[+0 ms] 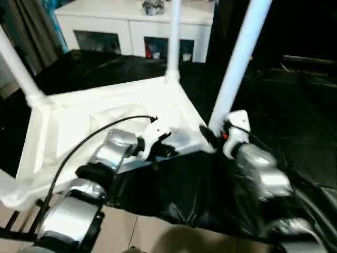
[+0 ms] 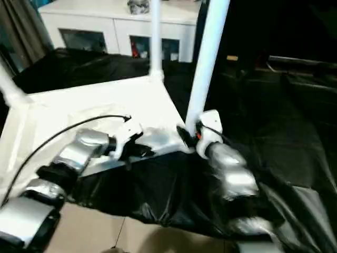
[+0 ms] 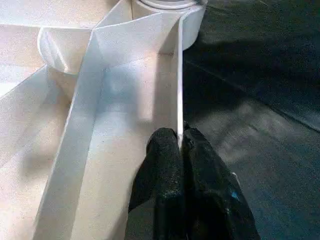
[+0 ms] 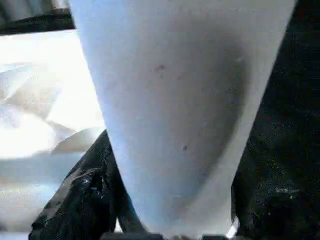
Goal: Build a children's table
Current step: Rotate leg to tighten
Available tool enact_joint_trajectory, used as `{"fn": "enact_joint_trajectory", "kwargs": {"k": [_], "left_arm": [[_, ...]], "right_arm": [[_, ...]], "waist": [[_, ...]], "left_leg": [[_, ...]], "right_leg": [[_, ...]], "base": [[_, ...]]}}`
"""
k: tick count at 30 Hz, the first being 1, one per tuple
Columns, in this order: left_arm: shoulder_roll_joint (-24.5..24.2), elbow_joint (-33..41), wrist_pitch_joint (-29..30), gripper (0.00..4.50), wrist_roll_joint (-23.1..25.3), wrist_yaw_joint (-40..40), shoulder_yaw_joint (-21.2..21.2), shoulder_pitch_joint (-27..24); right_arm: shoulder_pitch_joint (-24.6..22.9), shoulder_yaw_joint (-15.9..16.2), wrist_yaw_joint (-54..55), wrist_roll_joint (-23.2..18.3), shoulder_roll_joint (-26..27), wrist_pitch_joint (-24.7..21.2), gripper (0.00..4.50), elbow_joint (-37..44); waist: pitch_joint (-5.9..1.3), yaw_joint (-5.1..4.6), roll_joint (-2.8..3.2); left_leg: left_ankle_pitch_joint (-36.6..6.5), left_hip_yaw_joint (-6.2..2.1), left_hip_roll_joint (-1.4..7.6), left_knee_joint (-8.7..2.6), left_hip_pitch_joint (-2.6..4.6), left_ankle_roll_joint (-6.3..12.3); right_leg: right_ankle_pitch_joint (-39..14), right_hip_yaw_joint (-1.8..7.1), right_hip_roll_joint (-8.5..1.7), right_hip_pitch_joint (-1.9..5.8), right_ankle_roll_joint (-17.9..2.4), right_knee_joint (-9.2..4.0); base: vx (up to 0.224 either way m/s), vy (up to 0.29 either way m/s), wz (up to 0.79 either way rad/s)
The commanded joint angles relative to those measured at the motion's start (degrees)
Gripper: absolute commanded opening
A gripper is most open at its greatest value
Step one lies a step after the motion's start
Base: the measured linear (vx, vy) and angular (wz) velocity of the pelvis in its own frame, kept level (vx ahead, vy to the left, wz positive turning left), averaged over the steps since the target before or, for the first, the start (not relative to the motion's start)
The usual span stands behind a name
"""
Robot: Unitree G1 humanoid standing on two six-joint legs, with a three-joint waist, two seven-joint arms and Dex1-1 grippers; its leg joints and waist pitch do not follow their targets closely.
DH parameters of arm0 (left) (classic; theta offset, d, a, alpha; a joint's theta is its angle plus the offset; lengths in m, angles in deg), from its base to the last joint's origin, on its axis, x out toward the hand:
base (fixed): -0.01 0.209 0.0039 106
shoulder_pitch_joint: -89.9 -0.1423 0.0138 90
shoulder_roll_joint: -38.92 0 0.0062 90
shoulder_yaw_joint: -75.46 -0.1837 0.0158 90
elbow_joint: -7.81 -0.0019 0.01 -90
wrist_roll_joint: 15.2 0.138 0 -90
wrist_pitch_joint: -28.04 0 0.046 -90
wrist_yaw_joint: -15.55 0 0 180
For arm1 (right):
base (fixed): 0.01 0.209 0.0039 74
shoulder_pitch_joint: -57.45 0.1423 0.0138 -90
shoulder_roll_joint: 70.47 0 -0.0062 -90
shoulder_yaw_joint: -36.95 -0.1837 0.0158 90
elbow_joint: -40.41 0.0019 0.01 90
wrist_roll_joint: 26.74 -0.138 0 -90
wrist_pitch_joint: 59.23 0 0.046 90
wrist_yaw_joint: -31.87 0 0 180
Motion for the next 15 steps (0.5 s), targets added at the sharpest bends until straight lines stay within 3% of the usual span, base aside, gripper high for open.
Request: {"fn": "enact_joint_trajectory", "kwargs": {"k": [1, 3, 5, 9, 15], "left_arm": [[4.48, 3.65, -2.63, 0.00, -2.36, -1.73, 0.25, 1.79], [4.69, 4.35, -2.62, 0.00, -2.38, -1.89, -0.03, 1.42], [4.62, 5.32, -2.92, 0.00, -3.00, -0.69, -0.07, 0.76], [3.34, 6.90, -5.49, 0.00, -4.31, 3.81, -0.09, -0.80], [0.59, 6.91, -7.65, 0.00, -4.84, 9.92, -0.88, -2.08]], "right_arm": [[-1.11, 3.62, -1.17, -0.76, 4.78, -1.16, 2.59, -3.80], [-0.83, 3.59, -0.78, 0.18, 5.49, 0.22, 2.59, -4.29], [-0.60, 3.22, -0.93, 0.36, 5.88, 1.67, 3.14, -4.48], [-0.52, 3.53, -5.55, -0.60, 4.36, 4.02, 3.37, -3.60], [-1.54, 6.23, -16.99, -0.99, -1.52, 4.18, 4.00, -0.73]], "waist": [[-3.09, -0.30, -0.14], [-3.03, -0.37, -0.07], [-3.00, -0.42, -0.11], [-3.00, -0.51, -0.16], [-3.35, -0.19, -0.18]], "left_leg": [[-16.43, -2.43, 4.08, -4.76, 0.78, -0.57], [-16.09, -2.43, 4.08, -4.82, 0.64, -0.41], [-16.64, -2.42, 4.09, -4.83, 0.62, -0.26], [-16.74, -2.50, 4.16, -4.85, 0.51, 0.32], [-9.79, -2.00, 3.92, -4.17, -0.02, 3.64]], "right_leg": [[-18.92, 4.18, -5.36, 1.83, -9.75, -5.24], [-17.95, 4.19, -5.29, 1.89, -10.02, -5.11], [-18.44, 4.16, -5.37, 1.95, -10.12, -5.13], [-19.54, 4.23, -5.48, 2.05, -9.76, -5.19], [-10.75, 4.14, -5.20, 2.55, -12.24, -4.12]], "base": [[0.000, 0.000, 0.00], [0.000, 0.000, 0.00], [0.000, 0.000, 0.00], [0.000, 0.000, 0.00], [0.000, 0.000, 0.00]]}}
